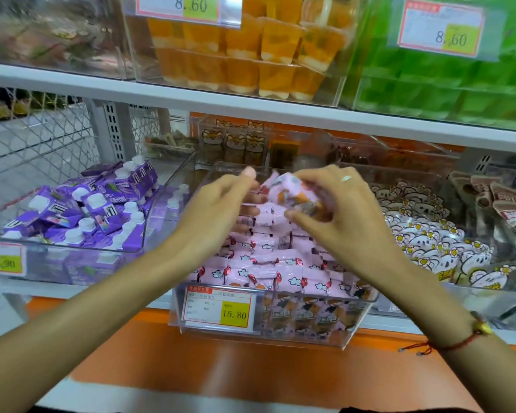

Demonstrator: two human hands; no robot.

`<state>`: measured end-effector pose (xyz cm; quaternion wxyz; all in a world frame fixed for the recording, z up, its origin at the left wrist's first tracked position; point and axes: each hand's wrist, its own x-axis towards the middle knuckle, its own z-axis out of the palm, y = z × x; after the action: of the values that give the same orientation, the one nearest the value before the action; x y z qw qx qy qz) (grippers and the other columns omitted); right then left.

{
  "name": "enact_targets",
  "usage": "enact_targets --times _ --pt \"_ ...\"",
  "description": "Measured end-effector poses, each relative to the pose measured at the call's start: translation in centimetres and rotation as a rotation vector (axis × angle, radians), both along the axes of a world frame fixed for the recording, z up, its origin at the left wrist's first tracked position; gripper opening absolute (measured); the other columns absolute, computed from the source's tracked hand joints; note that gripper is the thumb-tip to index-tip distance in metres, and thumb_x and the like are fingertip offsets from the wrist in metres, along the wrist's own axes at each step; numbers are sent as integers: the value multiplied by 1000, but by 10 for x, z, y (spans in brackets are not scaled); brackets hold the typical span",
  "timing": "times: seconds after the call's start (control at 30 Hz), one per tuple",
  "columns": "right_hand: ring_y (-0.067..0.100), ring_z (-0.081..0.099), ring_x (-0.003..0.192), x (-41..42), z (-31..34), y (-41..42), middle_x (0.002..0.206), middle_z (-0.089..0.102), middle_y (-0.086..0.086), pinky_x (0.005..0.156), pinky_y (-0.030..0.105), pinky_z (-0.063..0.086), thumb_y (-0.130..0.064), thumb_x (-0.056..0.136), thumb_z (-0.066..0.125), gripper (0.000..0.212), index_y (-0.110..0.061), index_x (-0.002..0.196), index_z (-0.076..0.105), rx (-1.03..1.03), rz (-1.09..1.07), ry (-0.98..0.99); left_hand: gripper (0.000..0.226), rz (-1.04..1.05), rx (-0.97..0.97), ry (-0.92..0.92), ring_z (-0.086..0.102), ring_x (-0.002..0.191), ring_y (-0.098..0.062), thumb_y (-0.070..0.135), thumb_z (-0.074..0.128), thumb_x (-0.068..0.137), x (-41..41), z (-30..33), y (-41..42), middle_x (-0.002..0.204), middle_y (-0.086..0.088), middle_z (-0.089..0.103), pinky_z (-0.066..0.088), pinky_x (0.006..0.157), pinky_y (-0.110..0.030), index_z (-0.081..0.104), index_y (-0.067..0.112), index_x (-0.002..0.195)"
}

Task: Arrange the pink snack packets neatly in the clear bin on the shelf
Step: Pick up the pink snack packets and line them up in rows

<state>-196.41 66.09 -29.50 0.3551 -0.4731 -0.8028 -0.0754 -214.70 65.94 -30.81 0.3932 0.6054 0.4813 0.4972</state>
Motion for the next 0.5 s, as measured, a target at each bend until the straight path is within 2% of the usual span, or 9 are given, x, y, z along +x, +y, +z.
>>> enact_targets --times 0.07,0.13,0.2,0.23,0.3,0.37,0.43,0.5 --pt "9 60 84 5 2 2 95 64 -10 73 29 52 -32 76 75 37 -24 107 56 -100 -9 296 19 -8 197 309 58 101 2 35 47 96 -4 -8 1 109 17 63 49 88 -27 59 27 109" --pt "9 67 80 9 1 5 93 68 -2 72 26 55 -32 77 74 37 -18 102 51 -241 3 564 20 -52 289 644 54 104 0 33 50 96 -9 -17 0 113 18 59 46 87 -28 55 35 115" --pt "12 69 82 10 -4 8 95 68 7 79 32 57 -31 80 71 39 -14 105 46 -357 3 716 28 -96 345 939 52 110 -7 37 44 97 -12 -26 2 117 15 59 46 86 -31 52 36 124" --pt "8 69 81 10 -6 8 94 67 5 81 35 57 -29 82 70 42 -14 109 43 -387 1 752 32 -119 370 1046 49 113 -10 39 39 99 -12 -28 3 121 14 58 45 88 -32 50 35 128" --pt "5 68 75 7 -11 8 93 64 2 80 37 57 -27 83 69 47 -17 114 35 -401 8 763 36 -135 397 1129 49 116 -12 43 32 100 -12 -29 5 127 15 56 43 90 -32 49 34 131" --pt "12 69 71 1 -18 7 92 63 9 74 37 57 -24 85 68 47 -17 114 31 -391 33 719 37 -118 433 1151 51 113 -13 45 30 99 -13 -28 6 125 15 57 44 88 -32 51 35 128" --pt "18 67 68 -5 -24 7 87 63 11 65 33 56 -22 86 68 43 -17 109 32 -366 29 612 36 -105 456 1156 52 112 -12 46 31 99 -13 -27 6 122 15 58 44 87 -31 53 35 125" --pt "19 66 66 -8 -26 7 78 65 7 61 41 53 -24 85 69 40 -17 106 36 -347 21 467 34 -96 453 1153 52 111 -12 46 32 98 -12 -27 6 121 15 58 42 83 -28 54 36 123"
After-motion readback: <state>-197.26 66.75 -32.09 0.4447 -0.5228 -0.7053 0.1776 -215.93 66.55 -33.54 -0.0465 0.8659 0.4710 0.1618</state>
